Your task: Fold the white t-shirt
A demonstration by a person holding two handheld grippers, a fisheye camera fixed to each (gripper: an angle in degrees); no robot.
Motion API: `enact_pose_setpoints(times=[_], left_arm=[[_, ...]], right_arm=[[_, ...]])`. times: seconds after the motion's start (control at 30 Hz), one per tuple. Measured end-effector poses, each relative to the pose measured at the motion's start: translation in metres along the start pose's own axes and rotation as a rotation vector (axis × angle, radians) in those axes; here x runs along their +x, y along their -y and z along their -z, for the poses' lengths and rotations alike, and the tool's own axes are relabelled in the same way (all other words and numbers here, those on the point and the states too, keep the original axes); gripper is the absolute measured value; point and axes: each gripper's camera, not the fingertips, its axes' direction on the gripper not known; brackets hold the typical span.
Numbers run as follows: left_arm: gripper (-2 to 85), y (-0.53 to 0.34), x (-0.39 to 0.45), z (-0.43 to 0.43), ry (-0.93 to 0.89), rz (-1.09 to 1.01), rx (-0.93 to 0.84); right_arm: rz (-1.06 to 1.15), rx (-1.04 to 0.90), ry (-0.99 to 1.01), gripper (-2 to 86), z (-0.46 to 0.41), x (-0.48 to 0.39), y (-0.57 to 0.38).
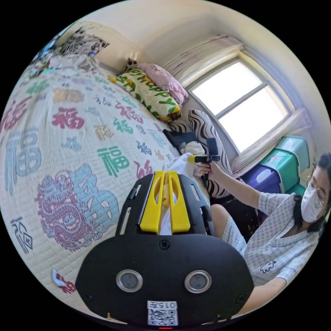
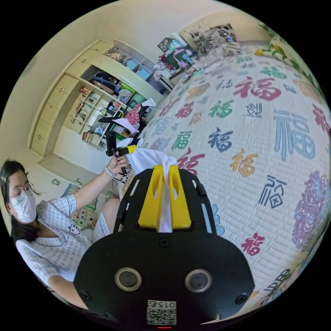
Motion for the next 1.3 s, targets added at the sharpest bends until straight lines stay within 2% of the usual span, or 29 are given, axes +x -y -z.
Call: enact_pose_setpoints(times=[0.1, 0.23, 0.37, 0.53, 0.7, 0.77, 0.83, 1.0, 1.03, 1.07, 1.1, 1.2, 1.3], left_arm=[[-0.2, -0.009, 0.030, 0.000, 0.015, -0.115, -0.040], [-0.3, -0.065, 0.067, -0.004, -0.059, -0.233, -0.122], [-0.7, -0.127, 0.084, -0.030, -0.013, -0.219, -0.308], [-0.7, -0.161, 0.087, -0.047, 0.066, -0.102, -0.412], [0.8, -0.152, 0.109, -0.028, 0.168, -0.092, -0.314], [3.8, -0.132, 0.116, -0.033, 0.163, -0.095, -0.234], [5.5, -0.118, 0.117, -0.051, 0.123, -0.097, -0.230], [4.9, -0.115, 0.111, -0.114, 0.137, -0.048, -0.396], [3.4, -0.122, 0.112, -0.122, 0.152, -0.037, -0.411], [2.2, -0.129, 0.114, -0.129, 0.157, -0.017, -0.426], [1.6, -0.132, 0.115, -0.132, 0.146, -0.012, -0.436], [0.3, -0.140, 0.126, -0.136, 0.175, -0.022, -0.431], [0.0, -0.138, 0.129, -0.134, 0.150, 0.005, -0.456]], right_arm=[[0.146, -0.064, 0.000, 2.1, 0.006, -0.038, -0.019], [0.327, -0.170, 0.015, 2.4, -0.001, -0.088, -0.073], [0.422, -0.359, -0.080, 3.1, -0.044, -0.124, -0.142], [0.317, -0.460, -0.174, 5.5, -0.080, -0.125, -0.185], [0.195, -0.343, -0.142, 5.0, -0.042, -0.128, -0.195], [0.204, -0.248, -0.139, 4.3, -0.035, -0.137, -0.190], [0.243, -0.221, -0.128, 3.5, -0.047, -0.150, -0.182], [0.298, -0.491, -0.070, 0.2, -0.134, -0.153, -0.181], [0.288, -0.524, -0.104, 0.0, -0.141, -0.149, -0.185], [0.276, -0.597, -0.232, -0.2, -0.153, -0.140, -0.194], [0.287, -0.612, -0.279, -0.4, -0.157, -0.132, -0.204], [0.175, -0.549, -0.219, -0.5, -0.150, -0.116, -0.213], [0.195, -0.583, -0.293, -0.6, -0.150, -0.114, -0.220]])
